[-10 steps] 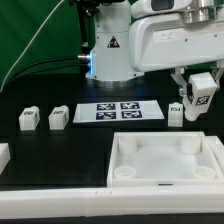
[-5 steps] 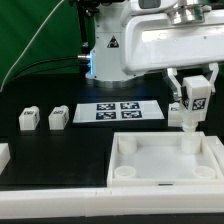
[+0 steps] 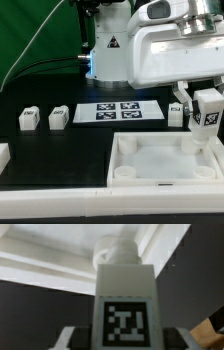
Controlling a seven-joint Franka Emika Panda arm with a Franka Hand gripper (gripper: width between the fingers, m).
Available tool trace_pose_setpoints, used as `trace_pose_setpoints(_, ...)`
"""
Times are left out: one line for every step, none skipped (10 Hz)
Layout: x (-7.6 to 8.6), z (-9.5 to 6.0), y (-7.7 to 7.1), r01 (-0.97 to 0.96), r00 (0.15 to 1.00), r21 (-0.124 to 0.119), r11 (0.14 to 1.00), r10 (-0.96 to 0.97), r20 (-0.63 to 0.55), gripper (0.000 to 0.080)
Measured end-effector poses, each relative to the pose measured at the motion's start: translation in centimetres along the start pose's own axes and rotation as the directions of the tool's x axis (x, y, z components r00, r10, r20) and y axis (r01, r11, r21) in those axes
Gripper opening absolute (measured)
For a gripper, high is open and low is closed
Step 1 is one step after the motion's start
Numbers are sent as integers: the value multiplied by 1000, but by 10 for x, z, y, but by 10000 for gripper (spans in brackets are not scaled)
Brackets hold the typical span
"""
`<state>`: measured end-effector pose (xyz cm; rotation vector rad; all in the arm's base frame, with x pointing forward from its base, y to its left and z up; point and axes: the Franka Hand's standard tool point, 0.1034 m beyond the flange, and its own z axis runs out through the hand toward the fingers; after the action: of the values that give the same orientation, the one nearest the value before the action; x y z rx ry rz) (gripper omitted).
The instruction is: Assemble one leg
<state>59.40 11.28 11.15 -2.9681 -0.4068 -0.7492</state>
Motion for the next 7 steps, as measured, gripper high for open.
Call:
trace_pose_setpoints(0,0,0,0,1000,0,1000,0,0,294)
trace_pose_setpoints(1,0,0,1,1000,-2,1000,-1,-9,294)
trace_pose_setpoints(1,0,1,1,999,-8,1000,-2,-40,294)
trace_pose_setpoints(-1,1,1,2,1000,-6,1000,-2,-31,294)
trace_pose_setpoints(-1,1,1,2,1000,-6,1000,-2,-31,294)
trace_pose_setpoints(-1,2,3,9,999,-8,1000,-9,-31,294)
trace_pose_setpoints(2,4,10,22,999,-14,1000,-22,-33,294)
